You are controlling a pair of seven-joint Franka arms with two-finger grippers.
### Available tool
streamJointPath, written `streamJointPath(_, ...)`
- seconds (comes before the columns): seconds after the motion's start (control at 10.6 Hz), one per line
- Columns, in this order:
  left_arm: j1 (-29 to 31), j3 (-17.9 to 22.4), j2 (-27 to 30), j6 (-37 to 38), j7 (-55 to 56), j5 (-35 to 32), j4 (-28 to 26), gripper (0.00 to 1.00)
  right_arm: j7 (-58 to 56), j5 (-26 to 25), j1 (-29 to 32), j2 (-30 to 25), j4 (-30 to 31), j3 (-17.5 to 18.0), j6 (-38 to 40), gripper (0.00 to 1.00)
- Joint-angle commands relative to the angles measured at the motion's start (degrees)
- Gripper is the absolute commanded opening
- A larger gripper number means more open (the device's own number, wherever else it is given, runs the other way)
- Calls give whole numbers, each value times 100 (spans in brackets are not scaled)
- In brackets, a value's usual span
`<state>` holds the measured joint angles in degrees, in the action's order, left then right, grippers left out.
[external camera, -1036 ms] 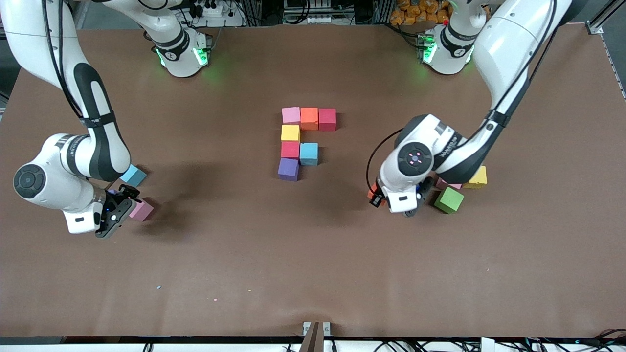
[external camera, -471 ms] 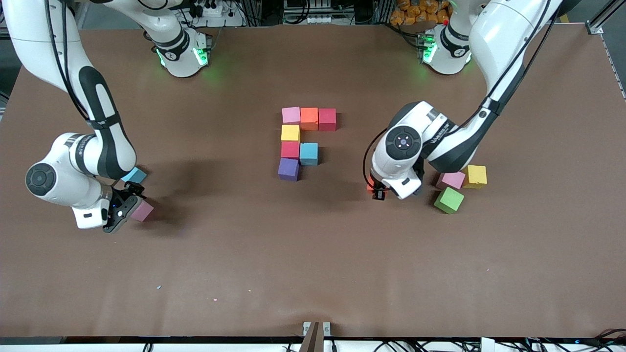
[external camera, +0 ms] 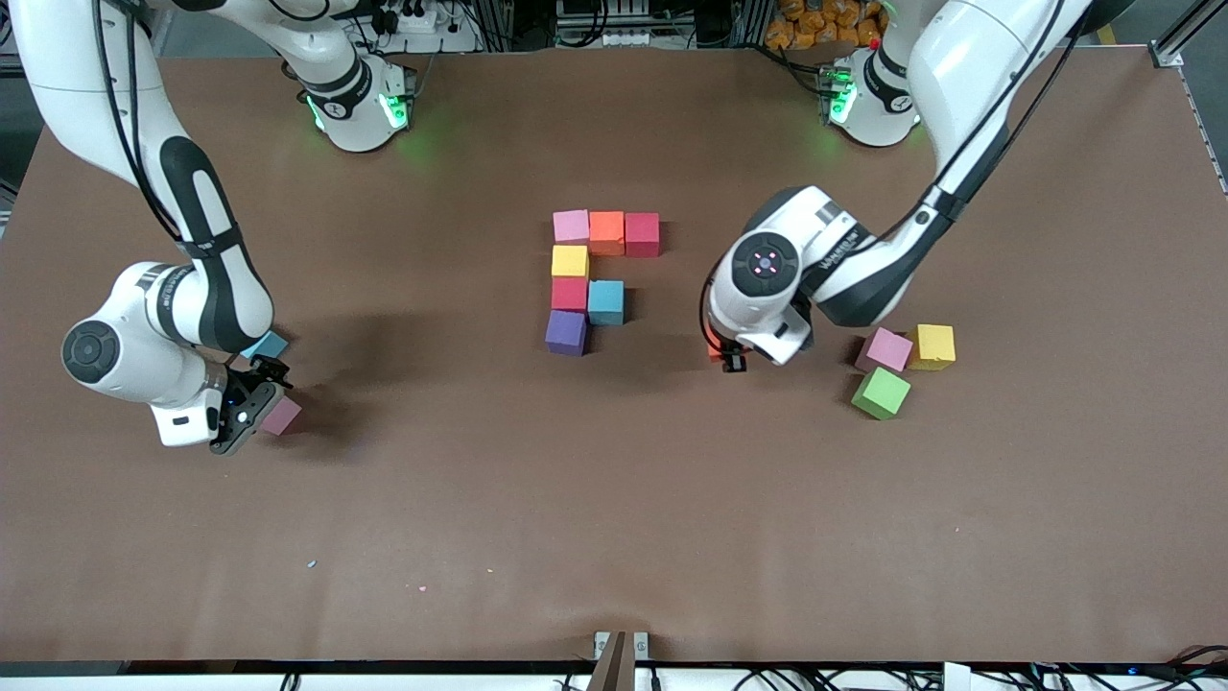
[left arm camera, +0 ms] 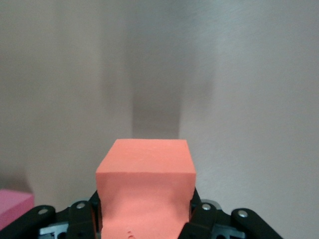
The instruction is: Arrange 11 blocks into digit 3
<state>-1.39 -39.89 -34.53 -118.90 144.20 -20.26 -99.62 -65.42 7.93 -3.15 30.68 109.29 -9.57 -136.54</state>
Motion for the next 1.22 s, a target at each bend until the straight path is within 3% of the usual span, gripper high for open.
streamJointPath(0.0, 226, -255, 263, -298, 484, -4, -478, 0, -190, 130, 139, 0, 74, 104, -109, 100)
streamJointPath(0.28, 491, -458, 281, -1457, 644, -4, -1173, 0, -190, 173, 131, 70, 74, 104, -180, 100)
streamJointPath(0.57, 360, -450, 184, -2170, 653, -75, -1376, 0, -216, 226, 131, 132, 74, 104, -302, 96)
streamJointPath(0.94, -53, -371, -61, -2392, 801, -372, -1341, 0, -314, 244, 122, 141, 74, 104, -320, 60)
streamJointPath(1.13, -115, -371, -176, -2427, 1030, -618, -1297, 0, -305, 305, 69, 97, 74, 104, -303, 49)
